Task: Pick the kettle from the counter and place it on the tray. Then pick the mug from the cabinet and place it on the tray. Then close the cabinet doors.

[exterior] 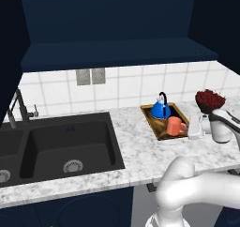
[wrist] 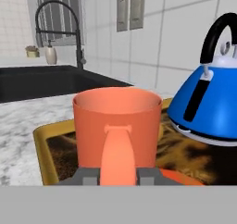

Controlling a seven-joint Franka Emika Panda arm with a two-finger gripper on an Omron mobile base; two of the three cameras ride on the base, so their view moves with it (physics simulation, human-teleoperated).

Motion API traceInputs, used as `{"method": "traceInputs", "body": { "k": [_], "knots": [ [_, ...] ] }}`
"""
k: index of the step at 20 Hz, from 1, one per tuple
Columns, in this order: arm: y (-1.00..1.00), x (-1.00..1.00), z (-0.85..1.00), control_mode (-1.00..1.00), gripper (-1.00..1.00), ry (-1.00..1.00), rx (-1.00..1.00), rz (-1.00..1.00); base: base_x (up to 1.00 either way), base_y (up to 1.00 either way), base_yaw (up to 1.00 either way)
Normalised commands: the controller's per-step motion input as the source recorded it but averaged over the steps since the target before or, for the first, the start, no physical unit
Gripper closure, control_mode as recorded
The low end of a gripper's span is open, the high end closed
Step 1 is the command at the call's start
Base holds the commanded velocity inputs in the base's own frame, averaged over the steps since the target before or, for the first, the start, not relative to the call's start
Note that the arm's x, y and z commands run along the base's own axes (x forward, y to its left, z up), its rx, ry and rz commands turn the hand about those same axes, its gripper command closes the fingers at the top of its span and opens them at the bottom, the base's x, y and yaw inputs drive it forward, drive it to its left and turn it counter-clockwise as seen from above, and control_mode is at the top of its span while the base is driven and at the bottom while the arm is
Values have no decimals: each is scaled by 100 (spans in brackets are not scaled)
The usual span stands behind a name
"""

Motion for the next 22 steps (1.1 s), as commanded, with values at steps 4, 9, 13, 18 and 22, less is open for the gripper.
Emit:
{"method": "traceInputs", "body": {
  "k": [4,9,13,18,22],
  "knots": [
    [0,0,-1,-100,-100,1,0,0,0,0,0],
    [-5,-15,29,-100,-100,1,0,-4,0,0,0],
    [-4,-41,48,-100,-100,0,0,-1,0,0,0],
    [-3,-73,19,-100,-100,-18,3,0,0,0,0],
    [-4,-74,22,-100,-100,-37,14,0,0,0,0]
  ]
}}
